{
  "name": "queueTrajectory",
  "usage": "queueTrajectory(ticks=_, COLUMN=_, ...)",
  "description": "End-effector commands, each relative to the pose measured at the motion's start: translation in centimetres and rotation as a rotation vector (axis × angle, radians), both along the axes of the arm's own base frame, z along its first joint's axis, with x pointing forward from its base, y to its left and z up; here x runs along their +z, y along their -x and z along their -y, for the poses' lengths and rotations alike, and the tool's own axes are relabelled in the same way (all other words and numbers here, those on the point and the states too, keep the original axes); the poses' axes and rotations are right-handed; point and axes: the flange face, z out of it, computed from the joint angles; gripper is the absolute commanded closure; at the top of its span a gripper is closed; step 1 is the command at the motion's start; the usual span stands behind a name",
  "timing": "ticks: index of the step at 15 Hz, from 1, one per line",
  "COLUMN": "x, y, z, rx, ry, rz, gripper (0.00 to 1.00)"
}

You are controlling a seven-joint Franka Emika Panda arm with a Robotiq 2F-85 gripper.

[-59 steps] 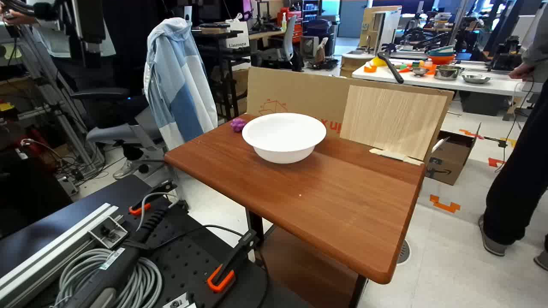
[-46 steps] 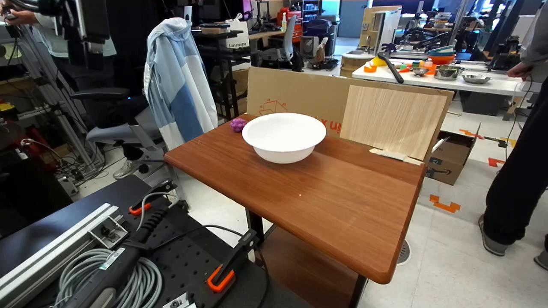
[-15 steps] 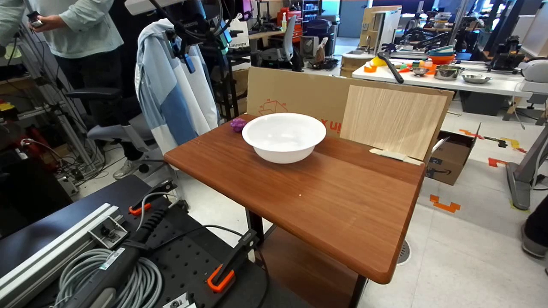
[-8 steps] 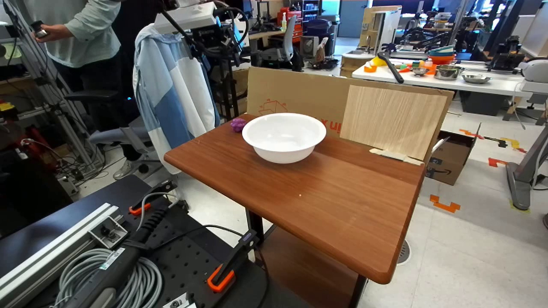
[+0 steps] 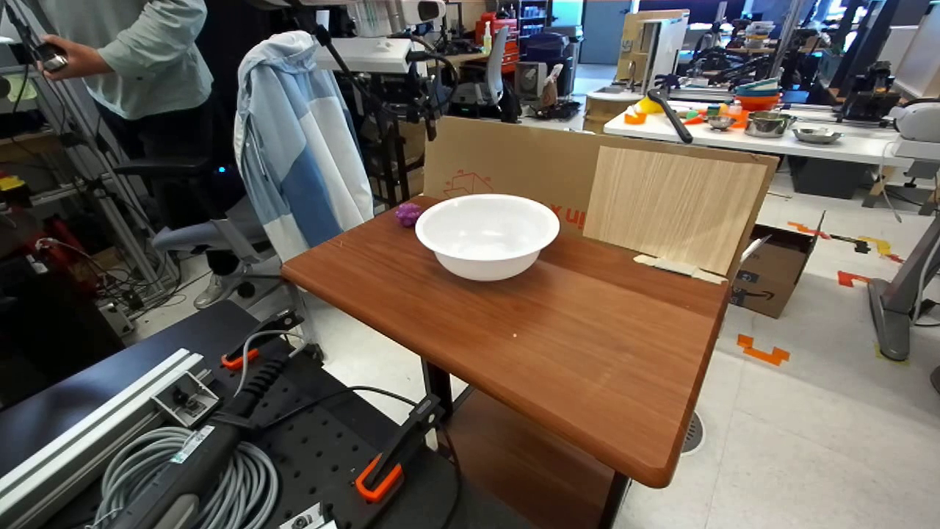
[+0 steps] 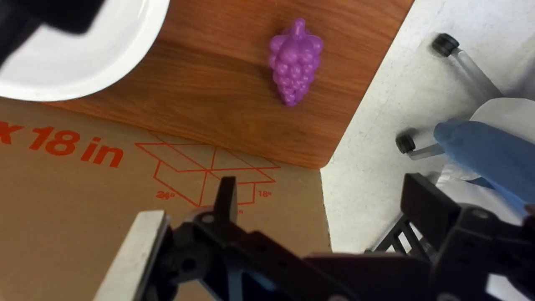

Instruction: Put the purple object in the bowl

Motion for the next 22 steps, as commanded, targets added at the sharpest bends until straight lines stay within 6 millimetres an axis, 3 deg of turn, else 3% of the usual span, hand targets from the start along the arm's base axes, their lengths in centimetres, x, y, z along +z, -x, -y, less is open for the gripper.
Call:
queueTrajectory(ticks=1, x=-1.1, y=-2.8, z=0.7, rx=-0.028, ry=-0.027, rz=-0.132, gripper=0.0)
queueTrajectory(ticks=11, x=-6.8, y=-3.0, z=2.1, rx=-0.097, ry=-0.014, rz=-0.338, gripper=0.0)
queueTrajectory(ticks=17, x=-8.4, y=-3.5, z=3.0, rx=-0.169, ry=-0.054, rz=-0.36, gripper=0.0)
queueTrajectory(ticks=22, x=-9.5, y=-3.6, z=2.1, rx=-0.175, ry=-0.042, rz=-0.37, gripper=0.0)
